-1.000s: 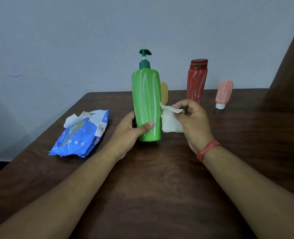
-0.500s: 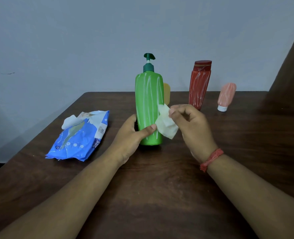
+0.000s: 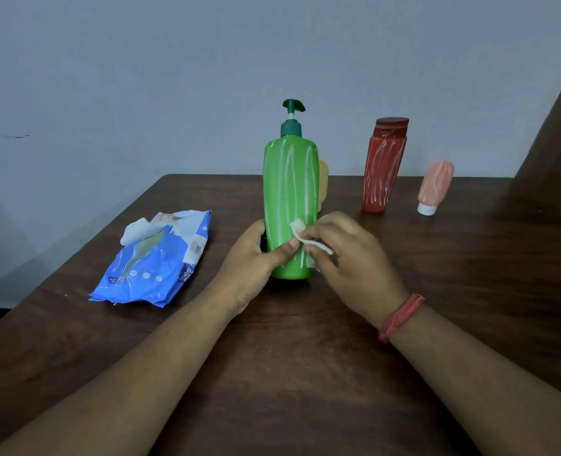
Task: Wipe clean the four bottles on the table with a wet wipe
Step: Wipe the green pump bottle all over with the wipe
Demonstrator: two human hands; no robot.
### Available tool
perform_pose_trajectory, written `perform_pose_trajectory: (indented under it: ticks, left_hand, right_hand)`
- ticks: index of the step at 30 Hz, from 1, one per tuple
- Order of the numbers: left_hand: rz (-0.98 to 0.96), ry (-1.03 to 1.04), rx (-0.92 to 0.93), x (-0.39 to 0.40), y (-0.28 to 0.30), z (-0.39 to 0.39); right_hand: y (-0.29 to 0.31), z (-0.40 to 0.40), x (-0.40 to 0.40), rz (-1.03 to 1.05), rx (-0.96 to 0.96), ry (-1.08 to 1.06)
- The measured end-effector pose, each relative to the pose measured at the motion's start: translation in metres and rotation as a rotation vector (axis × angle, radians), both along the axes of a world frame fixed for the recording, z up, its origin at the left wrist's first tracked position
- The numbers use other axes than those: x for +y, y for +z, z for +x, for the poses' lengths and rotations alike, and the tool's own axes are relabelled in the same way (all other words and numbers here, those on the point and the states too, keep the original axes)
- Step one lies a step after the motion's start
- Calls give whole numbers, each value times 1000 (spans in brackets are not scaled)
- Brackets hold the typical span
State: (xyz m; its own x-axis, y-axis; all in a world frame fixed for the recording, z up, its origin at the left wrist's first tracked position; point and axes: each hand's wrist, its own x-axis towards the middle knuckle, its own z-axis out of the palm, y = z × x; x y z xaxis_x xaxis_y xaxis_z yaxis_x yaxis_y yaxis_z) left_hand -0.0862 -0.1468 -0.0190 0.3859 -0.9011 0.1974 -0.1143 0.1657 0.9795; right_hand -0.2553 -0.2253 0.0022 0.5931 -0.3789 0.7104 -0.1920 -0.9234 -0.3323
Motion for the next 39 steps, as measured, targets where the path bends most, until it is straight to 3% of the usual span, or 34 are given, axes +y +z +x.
perform_pose_trajectory:
  ticks: [4, 9, 15, 19, 24, 31, 36, 39]
  left_hand:
    - [11, -29, -33, -2, -1, -3]
    - [-8, -24, 5, -2, -2, -2]
    - [8, -41, -20, -3, -4, -1]
    - [3, -20, -1, -3, -5, 1]
    - [22, -12, -7, -4, -5, 0]
    - [9, 27, 51, -4, -5, 4]
    - [27, -6, -1, -4, -3, -1]
    - [18, -11, -4, -4, -3, -2]
  right_hand:
    - [12, 3, -7, -20, -134, -126]
    - [0, -5, 5, 46, 31, 22]
    - [9, -2, -6, 91, -73, -71]
    - [-1, -4, 2, 74, 57, 23]
    - [9, 1, -6, 89, -94, -121]
    - [2, -1, 7, 61, 180, -5]
    - [15, 0, -1, -4, 70, -132]
    - [9, -4, 6, -53, 114, -154]
